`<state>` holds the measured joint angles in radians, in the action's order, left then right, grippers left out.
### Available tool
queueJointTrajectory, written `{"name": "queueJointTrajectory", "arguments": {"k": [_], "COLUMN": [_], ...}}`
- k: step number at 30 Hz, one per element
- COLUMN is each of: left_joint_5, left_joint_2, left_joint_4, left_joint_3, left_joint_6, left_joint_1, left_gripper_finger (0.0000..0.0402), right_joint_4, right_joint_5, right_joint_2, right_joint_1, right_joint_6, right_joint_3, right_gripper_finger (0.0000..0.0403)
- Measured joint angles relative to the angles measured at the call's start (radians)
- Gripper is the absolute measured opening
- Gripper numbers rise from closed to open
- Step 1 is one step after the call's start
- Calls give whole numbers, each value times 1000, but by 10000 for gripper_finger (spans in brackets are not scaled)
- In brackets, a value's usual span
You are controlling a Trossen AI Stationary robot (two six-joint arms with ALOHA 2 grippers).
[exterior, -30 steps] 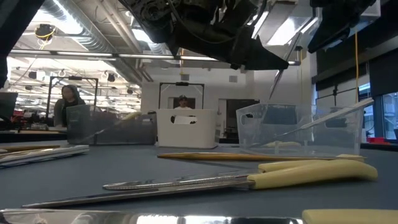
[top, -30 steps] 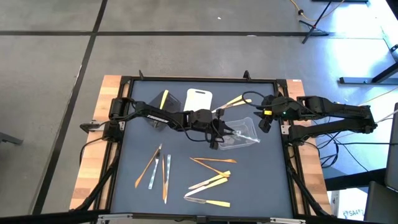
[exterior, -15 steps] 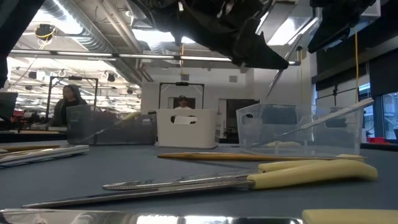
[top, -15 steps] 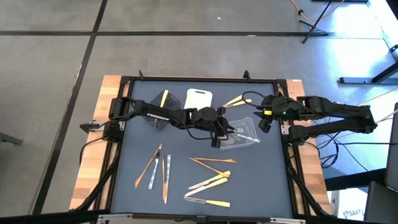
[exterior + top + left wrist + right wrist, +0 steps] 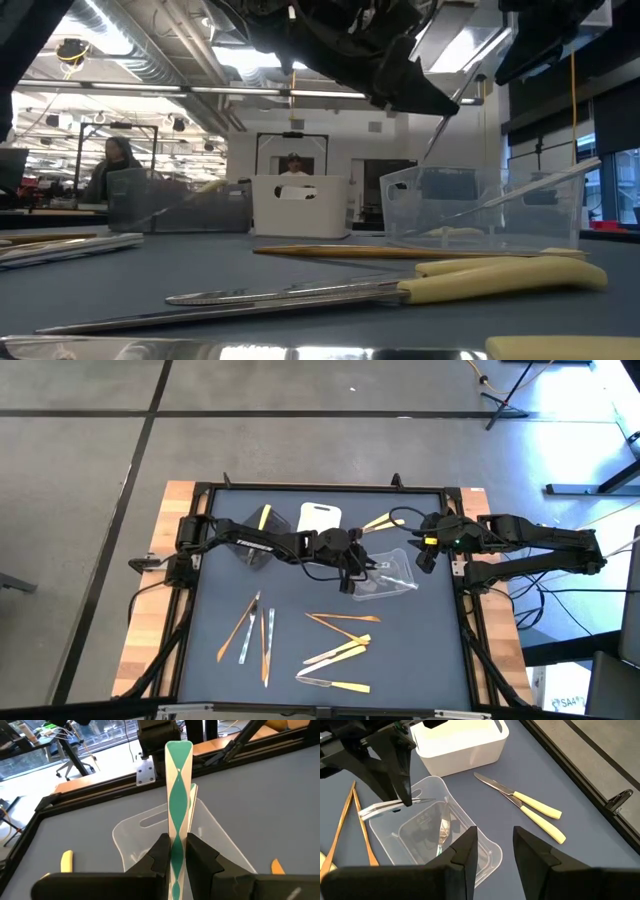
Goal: Sort silverware by color (type)
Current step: Put the right green knife into the transparent bin
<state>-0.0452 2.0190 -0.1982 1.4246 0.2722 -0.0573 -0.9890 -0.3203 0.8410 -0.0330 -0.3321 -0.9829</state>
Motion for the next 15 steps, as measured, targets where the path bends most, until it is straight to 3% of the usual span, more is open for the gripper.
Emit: {"name": "queueJointTrajectory", "arguments": {"k": [15], "left_joint_5": [-1], "left_joint_2": [6], "left_joint_4": [-14], "left_joint_3": [0], "left_joint_6": [0], "left_joint_1": [1], "left_gripper_finger": [60], "right_joint_4": [0], "right_joint_5": [0], "right_joint_2": [0], "right_joint_1": [0], "right_joint_6": [0], "right_joint_3": [0], "right_gripper_finger": [111]}}
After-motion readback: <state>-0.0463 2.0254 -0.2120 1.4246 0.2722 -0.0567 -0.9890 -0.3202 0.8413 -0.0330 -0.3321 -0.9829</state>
